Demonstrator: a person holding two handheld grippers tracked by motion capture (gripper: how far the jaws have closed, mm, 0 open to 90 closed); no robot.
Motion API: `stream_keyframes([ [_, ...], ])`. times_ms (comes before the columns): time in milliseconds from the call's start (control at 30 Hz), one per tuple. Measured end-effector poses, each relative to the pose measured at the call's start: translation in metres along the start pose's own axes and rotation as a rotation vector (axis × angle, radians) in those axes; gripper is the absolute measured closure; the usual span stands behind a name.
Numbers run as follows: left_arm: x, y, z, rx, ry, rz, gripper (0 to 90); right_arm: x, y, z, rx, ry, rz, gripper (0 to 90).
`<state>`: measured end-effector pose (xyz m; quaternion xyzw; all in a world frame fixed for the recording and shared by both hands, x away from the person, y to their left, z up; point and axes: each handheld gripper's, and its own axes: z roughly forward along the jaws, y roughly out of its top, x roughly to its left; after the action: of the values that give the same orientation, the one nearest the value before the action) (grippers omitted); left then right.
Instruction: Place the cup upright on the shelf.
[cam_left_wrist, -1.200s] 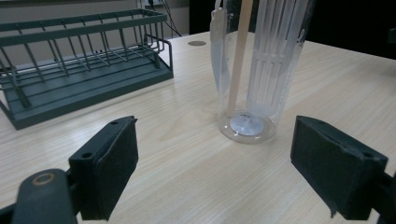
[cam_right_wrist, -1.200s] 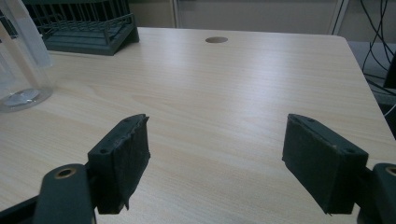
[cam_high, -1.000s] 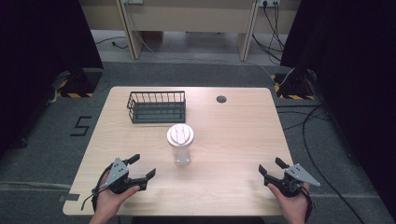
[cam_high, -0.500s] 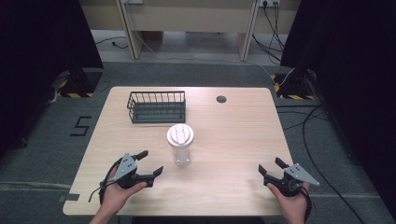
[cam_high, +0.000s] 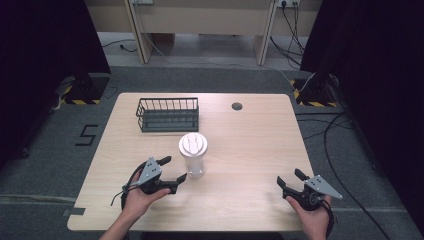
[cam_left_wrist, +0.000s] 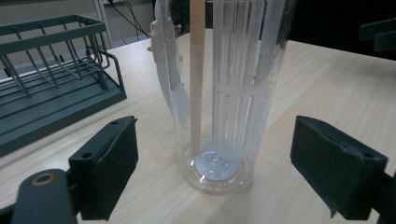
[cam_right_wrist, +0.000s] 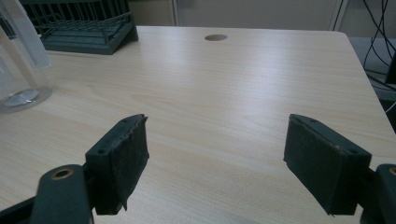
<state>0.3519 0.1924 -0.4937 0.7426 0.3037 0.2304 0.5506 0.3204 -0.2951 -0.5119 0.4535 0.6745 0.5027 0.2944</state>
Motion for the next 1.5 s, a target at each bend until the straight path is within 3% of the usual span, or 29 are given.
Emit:
stream_keyframes([
  [333, -0.002, 0.002, 0.023, 0.014, -0.014, 0.017, 14.4, 0.0, 0.0, 0.0, 0.002, 0.007, 0.011, 22.6],
  [933, -0.003, 0.005, 0.045, 0.003, -0.035, 0.052, 14.4, 0.0, 0.0, 0.001, 0.01, 0.008, 0.01, 22.6],
  [1267, -0.003, 0.006, 0.063, -0.015, -0.047, 0.039, 14.2, 0.0, 0.0, 0.001, 0.013, 0.012, 0.016, 22.7],
  [1500, -0.002, 0.005, 0.064, -0.037, -0.052, 0.025, 16.7, 0.0, 0.001, 0.001, 0.017, 0.013, 0.008, 23.0],
])
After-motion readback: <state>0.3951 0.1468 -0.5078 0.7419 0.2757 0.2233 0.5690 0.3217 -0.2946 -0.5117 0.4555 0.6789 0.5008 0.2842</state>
